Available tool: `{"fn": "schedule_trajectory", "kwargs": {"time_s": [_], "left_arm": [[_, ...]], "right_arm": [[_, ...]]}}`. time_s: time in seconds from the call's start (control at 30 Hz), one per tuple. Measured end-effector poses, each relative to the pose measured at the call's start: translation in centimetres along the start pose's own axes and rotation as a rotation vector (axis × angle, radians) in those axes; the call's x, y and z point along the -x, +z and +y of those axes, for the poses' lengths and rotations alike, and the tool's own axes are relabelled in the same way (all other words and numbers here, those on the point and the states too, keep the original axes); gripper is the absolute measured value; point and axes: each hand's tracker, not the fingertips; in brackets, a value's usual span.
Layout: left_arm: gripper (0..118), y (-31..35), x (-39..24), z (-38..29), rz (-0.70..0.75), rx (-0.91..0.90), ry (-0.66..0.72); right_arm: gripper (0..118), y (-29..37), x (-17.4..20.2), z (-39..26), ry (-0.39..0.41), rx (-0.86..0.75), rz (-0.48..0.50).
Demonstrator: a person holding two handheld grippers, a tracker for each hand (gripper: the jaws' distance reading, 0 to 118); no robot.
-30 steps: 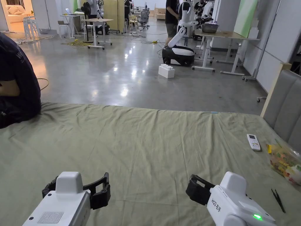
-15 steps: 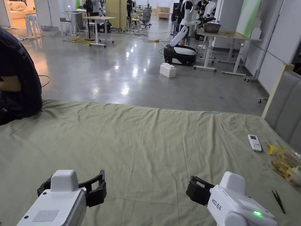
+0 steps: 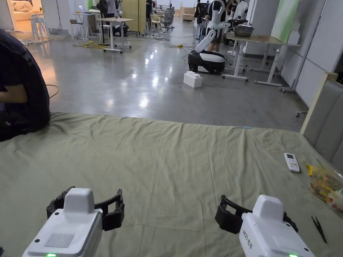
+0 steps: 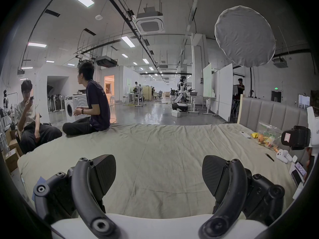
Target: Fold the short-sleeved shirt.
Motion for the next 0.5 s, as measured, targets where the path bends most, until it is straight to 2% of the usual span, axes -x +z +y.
{"fn": "schedule_trajectory", "kwargs": {"time_s": [0.07,0.2,0.3,0.4,0.5], "left_arm": [[102,-0.17,-0.1,0.01,0.005,-0.009,-0.011],[102,-0.55,-0.35,-0.02,0.001,-0.038,-0.046],[102,-0.71,-0.51,0.19,0.004,-0.042,-0.059],[102,-0.67,-0.2,0.29,0.009,-0.066,-0.04],[102,-1.01,0.22,0.23,-0.008,-0.058,-0.029]], "right_arm": [[118,0.24,0.43,0.0,0.063,-0.042,-0.026],[118,-0.51,0.54,-0.63,0.107,-0.079,-0.043],[118,-0.53,0.21,-0.62,0.101,-0.113,-0.034],[118,-0.59,0.23,-0.38,0.122,-0.118,-0.086],[118,-0.26,-0.06,-0.53,0.119,-0.136,-0.062]]}}
